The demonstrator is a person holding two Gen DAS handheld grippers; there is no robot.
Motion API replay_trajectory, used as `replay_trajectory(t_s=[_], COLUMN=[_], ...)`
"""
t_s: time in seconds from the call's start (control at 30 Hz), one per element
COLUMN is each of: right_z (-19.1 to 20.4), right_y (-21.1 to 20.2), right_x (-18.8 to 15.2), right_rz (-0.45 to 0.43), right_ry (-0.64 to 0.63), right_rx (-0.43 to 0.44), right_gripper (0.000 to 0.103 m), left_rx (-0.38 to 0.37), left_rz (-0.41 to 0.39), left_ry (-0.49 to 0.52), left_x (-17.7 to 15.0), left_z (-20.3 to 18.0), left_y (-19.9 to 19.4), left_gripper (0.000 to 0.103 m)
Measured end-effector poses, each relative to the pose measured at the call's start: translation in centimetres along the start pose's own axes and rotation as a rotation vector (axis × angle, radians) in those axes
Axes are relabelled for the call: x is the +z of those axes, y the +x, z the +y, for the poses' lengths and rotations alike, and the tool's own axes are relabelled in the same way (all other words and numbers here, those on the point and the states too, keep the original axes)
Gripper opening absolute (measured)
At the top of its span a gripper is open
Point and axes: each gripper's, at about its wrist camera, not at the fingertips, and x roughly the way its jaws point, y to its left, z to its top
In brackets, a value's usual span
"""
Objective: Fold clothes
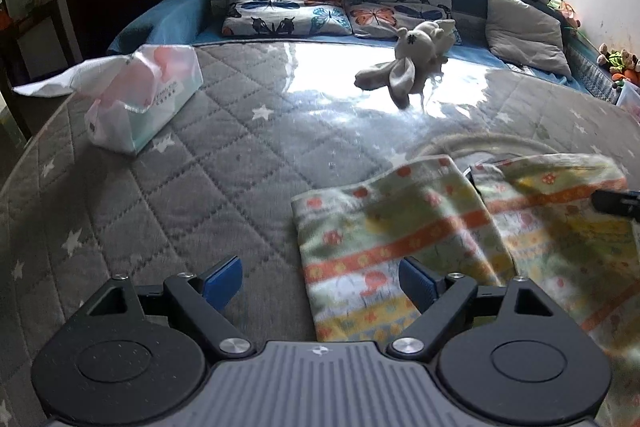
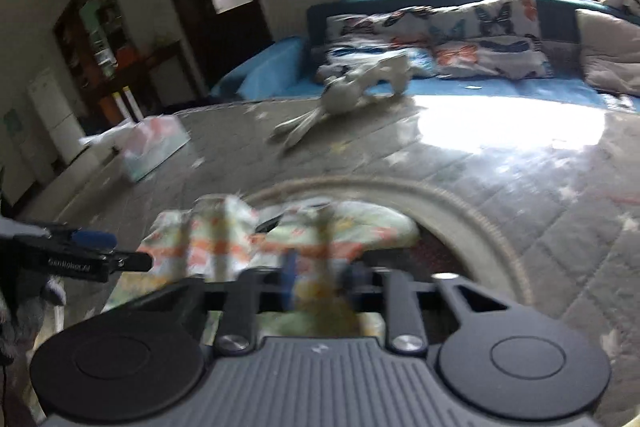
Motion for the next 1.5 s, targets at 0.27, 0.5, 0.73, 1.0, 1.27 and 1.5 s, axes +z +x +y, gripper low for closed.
replay_trajectory(t_s=[0.27, 0.5, 0.73, 1.0, 1.27, 1.5], right_z=[-3.2, -5.6, -5.5, -5.6, -2.8, 1.3], right_y=[0.6, 2.1, 2.8, 3.3, 0.3, -0.3], right_x=[0.6, 0.0, 0.8, 1.4, 0.4, -2.8], right_rz=[-0.022, 0.033, 0.009, 0.046, 0.110, 0.204], right_ry=[0.016, 0.068, 0.060, 0.027, -0.099, -0.179], right_rx=[-0.213, -0.220, -0.235, -0.324, -0.235, -0.139], right_gripper=[0.002, 0.012, 0.006, 0.026, 0.035, 0.035], left_rx=[0.007, -0.037, 0.010, 0.028, -0.057, -0.192], left_rz=[-0.003, -0.043, -0.120, -0.082, -0.076, -0.035], left_ry=[0.049, 0.083, 0.145, 0.156, 0.167, 0.261], left_x=[1.1, 2.3, 3.7, 4.8, 2.5, -2.6], left_z=[-0.3, -0.8, -1.8, -1.3, -1.8, -4.6], left_y=[2.0, 3.1, 3.6, 5.2, 0.9, -2.7], left_gripper=[0.070, 0.019, 0.006, 0.030, 0.052, 0.051])
